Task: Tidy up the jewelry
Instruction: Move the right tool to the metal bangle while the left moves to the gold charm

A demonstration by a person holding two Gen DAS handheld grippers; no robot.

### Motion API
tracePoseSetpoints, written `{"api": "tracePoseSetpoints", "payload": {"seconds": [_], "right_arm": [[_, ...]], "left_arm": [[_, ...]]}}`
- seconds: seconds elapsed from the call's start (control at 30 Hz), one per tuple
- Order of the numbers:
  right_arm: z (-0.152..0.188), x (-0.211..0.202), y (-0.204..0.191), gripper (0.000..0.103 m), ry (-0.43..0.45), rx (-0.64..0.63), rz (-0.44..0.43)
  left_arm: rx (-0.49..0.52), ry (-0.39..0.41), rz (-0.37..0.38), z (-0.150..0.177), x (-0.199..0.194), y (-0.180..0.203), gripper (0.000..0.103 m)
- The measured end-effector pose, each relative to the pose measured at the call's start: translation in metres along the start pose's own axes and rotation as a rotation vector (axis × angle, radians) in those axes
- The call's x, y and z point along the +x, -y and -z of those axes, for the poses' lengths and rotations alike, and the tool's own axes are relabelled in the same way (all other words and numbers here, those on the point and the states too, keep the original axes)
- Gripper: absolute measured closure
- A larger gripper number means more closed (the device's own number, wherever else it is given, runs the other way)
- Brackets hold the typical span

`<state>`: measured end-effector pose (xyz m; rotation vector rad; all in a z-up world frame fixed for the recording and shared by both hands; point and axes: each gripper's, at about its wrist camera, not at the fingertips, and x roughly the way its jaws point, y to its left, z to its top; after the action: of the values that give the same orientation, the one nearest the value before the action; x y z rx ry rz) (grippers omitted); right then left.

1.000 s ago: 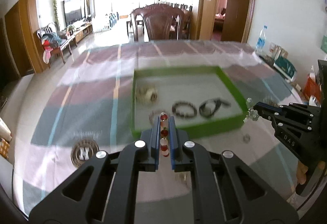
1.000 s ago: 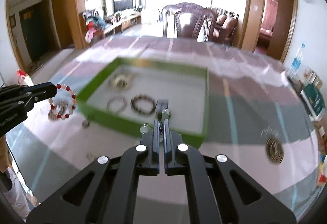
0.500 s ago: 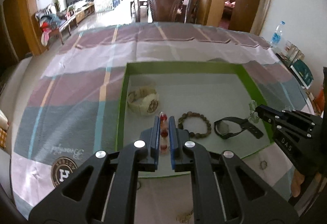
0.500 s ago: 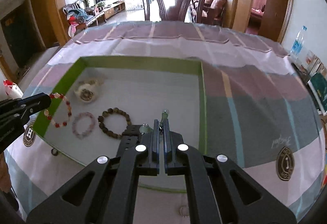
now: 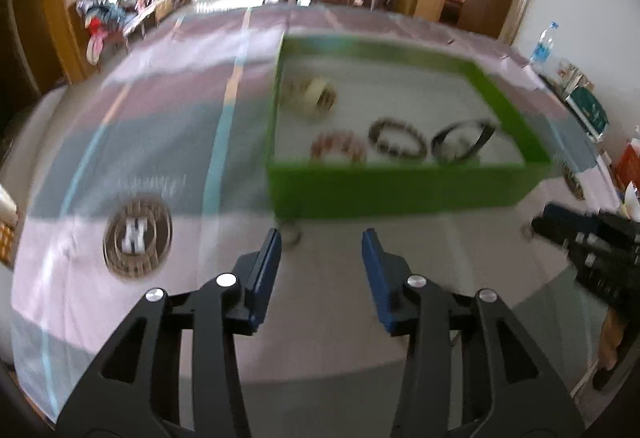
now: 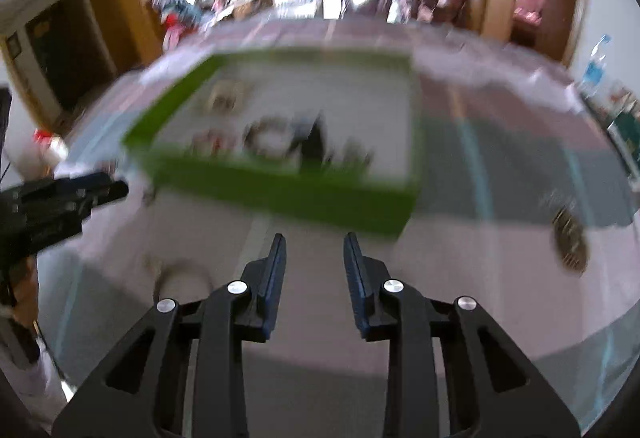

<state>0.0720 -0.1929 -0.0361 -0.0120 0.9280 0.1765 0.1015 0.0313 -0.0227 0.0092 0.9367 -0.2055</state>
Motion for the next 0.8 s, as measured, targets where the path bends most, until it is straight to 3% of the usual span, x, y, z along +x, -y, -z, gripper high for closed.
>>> {"api": "tracePoseSetpoints", "payload": {"seconds": [0.1, 0.2, 0.27, 0.43, 0.5, 0.57, 0.8], "right_arm": [[0.017, 0.015, -0.024, 0.073, -0.058, -0.039, -0.057], [0.022, 0.021, -0.046, 0.062, -0.076, -0.082, -0.086], [0.025, 0.027, -0.06, 0.061, -0.086, -0.117, -0.091], [0.028, 0.037, -0.076, 0.059, -0.091, -0.181, -0.014], [0.029, 0.035, -0.072, 0.058, -0.094, -0.172, 0.003], [0.03, 0.033, -0.063, 0.05, -0.091, -0.155, 0.032], [0.045, 0.017, -0.011, 0.049, -0.088, -0.036, 0.141]], "left_arm": [[-0.023, -0.024, -0.006, 0.014, 0.005, -0.006, 0.057], [-0.019, -0.026, -0.005, 0.025, 0.002, -0.005, 0.052], [-0.004, -0.026, 0.003, 0.03, 0.0, -0.002, 0.049], [0.023, -0.037, 0.012, 0.041, 0.001, 0.008, 0.047], [0.027, -0.04, 0.009, 0.041, 0.002, 0.011, 0.046], [0.032, -0.04, 0.004, 0.044, 0.003, 0.014, 0.043], [0.036, -0.039, 0.014, 0.048, 0.001, 0.018, 0.041]]}}
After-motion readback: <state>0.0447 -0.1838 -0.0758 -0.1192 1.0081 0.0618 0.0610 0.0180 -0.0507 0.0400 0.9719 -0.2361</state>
